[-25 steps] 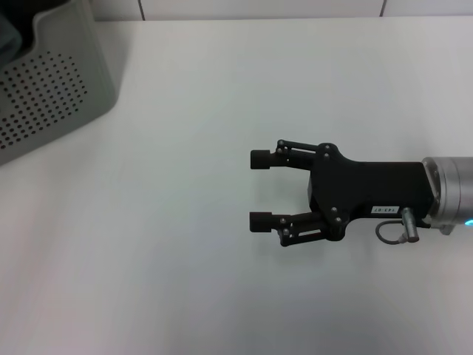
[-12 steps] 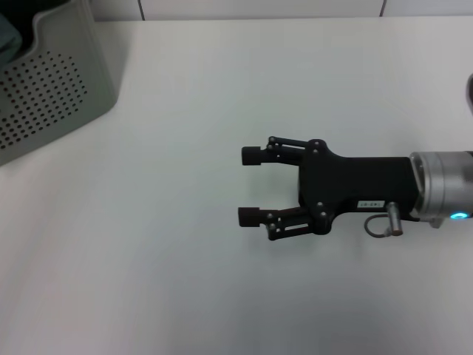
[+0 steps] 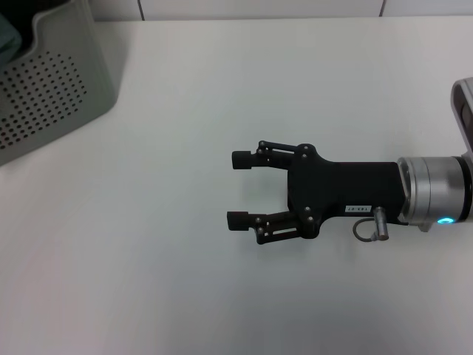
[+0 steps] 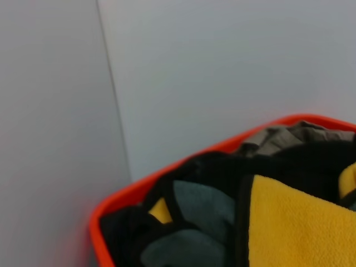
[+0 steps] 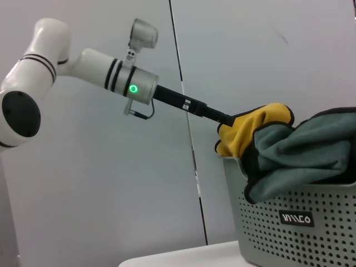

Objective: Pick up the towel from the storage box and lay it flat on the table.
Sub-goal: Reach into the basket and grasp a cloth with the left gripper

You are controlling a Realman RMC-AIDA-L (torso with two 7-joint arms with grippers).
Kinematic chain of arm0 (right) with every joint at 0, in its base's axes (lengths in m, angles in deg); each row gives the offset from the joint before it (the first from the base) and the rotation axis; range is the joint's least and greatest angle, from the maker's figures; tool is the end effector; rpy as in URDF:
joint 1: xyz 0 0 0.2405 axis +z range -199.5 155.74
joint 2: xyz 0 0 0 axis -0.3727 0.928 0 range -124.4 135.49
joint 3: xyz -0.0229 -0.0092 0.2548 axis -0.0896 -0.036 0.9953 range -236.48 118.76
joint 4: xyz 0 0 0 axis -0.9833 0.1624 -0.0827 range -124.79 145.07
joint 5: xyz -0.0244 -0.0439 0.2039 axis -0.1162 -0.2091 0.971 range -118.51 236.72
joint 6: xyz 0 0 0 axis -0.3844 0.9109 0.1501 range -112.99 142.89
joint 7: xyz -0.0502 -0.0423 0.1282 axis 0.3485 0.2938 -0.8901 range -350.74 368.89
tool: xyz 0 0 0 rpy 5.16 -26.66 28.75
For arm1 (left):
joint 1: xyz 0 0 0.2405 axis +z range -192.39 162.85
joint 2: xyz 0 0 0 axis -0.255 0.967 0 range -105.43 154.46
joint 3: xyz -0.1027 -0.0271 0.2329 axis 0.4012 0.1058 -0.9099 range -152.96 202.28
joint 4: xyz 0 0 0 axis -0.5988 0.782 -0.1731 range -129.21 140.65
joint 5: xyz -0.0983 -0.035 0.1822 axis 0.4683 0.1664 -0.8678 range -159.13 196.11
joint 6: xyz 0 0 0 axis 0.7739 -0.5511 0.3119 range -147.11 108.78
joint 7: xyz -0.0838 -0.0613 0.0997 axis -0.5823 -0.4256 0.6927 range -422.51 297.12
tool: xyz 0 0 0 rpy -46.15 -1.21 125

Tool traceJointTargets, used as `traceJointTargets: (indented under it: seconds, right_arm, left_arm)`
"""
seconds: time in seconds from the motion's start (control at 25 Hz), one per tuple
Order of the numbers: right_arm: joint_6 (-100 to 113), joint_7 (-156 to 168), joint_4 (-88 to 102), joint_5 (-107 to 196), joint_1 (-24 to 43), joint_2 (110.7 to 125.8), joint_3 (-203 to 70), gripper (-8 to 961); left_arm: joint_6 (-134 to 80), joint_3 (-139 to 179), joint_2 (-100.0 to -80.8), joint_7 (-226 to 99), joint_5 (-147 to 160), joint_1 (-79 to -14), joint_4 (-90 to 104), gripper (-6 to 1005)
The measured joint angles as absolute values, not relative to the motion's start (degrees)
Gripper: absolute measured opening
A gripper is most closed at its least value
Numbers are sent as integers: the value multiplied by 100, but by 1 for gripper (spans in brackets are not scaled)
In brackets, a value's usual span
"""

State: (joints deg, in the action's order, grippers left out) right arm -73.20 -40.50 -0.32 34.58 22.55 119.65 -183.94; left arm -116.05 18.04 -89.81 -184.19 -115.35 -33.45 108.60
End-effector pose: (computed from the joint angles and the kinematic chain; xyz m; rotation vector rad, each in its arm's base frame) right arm 0.1745 0.3152 -0.0733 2.9099 -0.1367 -1.1569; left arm -0.3034 0.2361 0.2922 -1.6714 -0.9241 -0.1625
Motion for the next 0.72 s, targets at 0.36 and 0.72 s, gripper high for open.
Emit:
traceJointTargets:
  seconds: [0.36, 0.72]
  right_arm:
    - [-7320, -4049, -4, 3511, 2198, 11970, -18391, 873]
    - [-7338, -4039, -30, 3498, 2100, 11928, -18109, 873]
  left_arm:
    - [-11564, 1680, -8586, -18567, -11250, -3393, 9889, 763]
    - [-11598, 1642, -8624, -18484, -10937, -3298, 9934, 502]
